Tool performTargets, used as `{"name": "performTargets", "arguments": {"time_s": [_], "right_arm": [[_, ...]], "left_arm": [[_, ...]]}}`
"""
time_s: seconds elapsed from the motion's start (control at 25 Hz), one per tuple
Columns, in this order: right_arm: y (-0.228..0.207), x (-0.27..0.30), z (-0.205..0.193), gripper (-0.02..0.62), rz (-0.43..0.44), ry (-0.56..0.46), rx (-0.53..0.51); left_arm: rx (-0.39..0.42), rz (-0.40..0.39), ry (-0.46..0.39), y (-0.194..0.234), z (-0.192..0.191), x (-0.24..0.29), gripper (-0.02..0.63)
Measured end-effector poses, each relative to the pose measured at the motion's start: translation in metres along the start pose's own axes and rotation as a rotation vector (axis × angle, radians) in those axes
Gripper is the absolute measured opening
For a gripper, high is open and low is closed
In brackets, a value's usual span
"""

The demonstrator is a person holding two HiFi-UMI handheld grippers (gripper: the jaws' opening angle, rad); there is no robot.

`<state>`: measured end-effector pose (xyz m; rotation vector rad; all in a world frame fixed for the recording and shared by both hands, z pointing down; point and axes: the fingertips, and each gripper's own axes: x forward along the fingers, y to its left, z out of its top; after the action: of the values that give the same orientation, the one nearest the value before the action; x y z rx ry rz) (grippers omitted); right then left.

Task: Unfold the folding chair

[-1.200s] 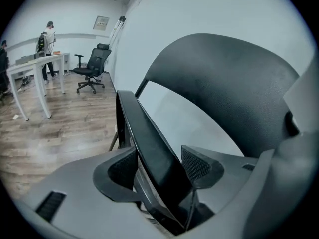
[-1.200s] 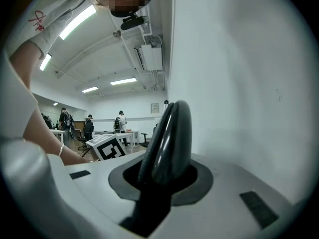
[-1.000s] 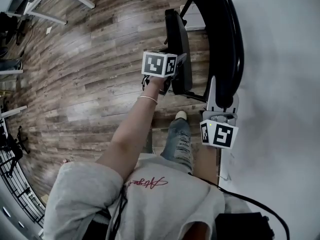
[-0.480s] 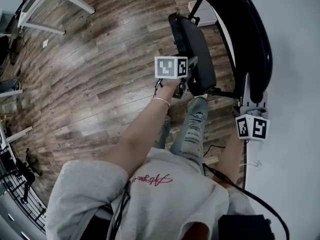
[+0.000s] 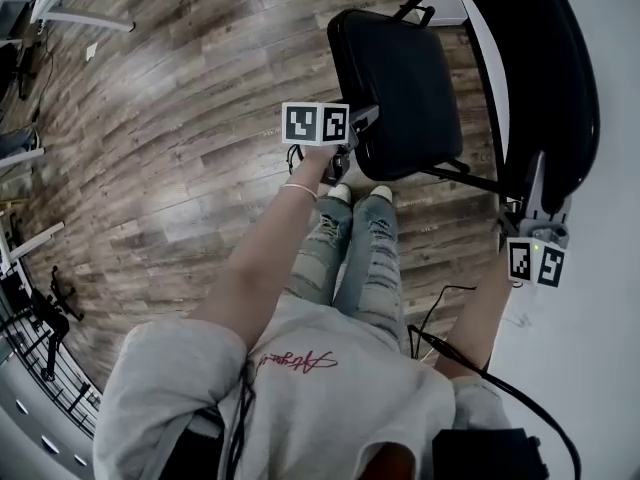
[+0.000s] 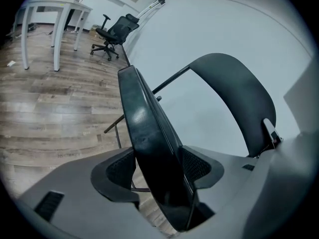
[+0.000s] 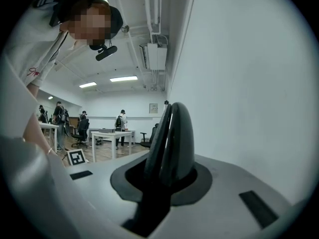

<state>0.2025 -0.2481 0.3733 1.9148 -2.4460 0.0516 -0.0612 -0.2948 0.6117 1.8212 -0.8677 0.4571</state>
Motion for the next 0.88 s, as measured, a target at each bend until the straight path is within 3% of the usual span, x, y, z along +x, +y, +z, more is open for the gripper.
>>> {"name": "performTargets", "arguments": {"time_s": [0.2, 0.4, 0.56, 0.64, 0.72, 0.76, 0.8, 0.88], "right_arm": [[0.001, -0.006, -0.02, 0.137, -0.12, 0.037, -0.063], [0.01, -0.005, -0.04, 0.156, -0.057, 0.044, -0.096], [0.006, -0.028, -0.048, 0.19, -0.037, -0.096, -0.045], [-0.009, -0.064, -0.04, 0.212, -0.122, -0.202, -0.071], [-0.01, -0.115, -0.017, 0.209, -0.277, -0.256, -0.215], [0.007, -0.132, -0.01, 0.178, -0.309, -0.242, -0.273], [0.037, -0.136, -0.011, 0.026, -0.277, -0.202, -0.294], [0.123, -0.107, -0.049, 0.016, -0.077, -0.093, -0.245]], "left_arm": [[-0.022, -0.061, 0.036, 0.044, -0.026, -0.002, 0.295], [-0.032, -0.211, 0.054, 0.095, -0.048, -0.005, 0.293], [-0.033, -0.289, 0.062, 0.128, -0.062, 0.002, 0.293], [-0.034, -0.329, 0.058, 0.135, -0.068, 0.005, 0.293], [-0.039, -0.352, 0.051, 0.141, -0.07, 0.007, 0.293], [-0.048, -0.355, 0.046, 0.146, -0.073, 0.008, 0.293], [-0.059, -0.354, 0.041, 0.152, -0.077, 0.009, 0.293], [-0.08, -0.35, 0.033, 0.167, -0.087, 0.013, 0.295]]}}
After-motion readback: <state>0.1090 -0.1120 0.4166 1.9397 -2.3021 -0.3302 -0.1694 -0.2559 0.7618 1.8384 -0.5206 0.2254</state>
